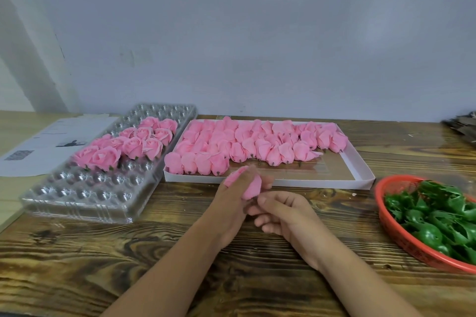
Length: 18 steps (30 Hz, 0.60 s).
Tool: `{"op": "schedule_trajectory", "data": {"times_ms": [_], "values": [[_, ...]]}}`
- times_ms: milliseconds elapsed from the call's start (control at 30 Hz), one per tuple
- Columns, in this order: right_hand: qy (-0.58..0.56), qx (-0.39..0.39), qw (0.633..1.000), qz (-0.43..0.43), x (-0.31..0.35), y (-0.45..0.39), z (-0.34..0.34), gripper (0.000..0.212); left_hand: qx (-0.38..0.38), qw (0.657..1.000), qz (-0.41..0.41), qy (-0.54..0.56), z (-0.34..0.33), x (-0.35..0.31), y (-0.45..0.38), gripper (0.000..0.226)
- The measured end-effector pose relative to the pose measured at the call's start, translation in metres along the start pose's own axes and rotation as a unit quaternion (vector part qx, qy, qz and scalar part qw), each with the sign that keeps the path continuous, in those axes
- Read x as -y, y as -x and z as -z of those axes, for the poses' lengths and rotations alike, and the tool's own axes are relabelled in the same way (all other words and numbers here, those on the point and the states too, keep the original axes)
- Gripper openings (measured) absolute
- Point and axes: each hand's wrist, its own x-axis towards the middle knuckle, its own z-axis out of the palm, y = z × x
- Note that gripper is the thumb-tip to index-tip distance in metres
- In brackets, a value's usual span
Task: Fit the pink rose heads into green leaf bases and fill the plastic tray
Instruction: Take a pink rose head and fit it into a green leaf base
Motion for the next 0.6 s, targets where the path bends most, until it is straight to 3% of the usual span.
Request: {"op": "schedule_trajectory", "data": {"times_ms": [200,600], "values": [[0.080,-0.017,0.996,0.039,-0.0013,0.0030,-0.0021,0.022,0.036,0.999,0.008,-0.014,-0.0040,0.0025,0.0016,0.027],[0.087,-0.043,0.994,0.058,-0.0057,0.0010,-0.0021,0.014,0.035,0.998,0.007,0.047,0.0013,0.0077,-0.0024,0.025]]}}
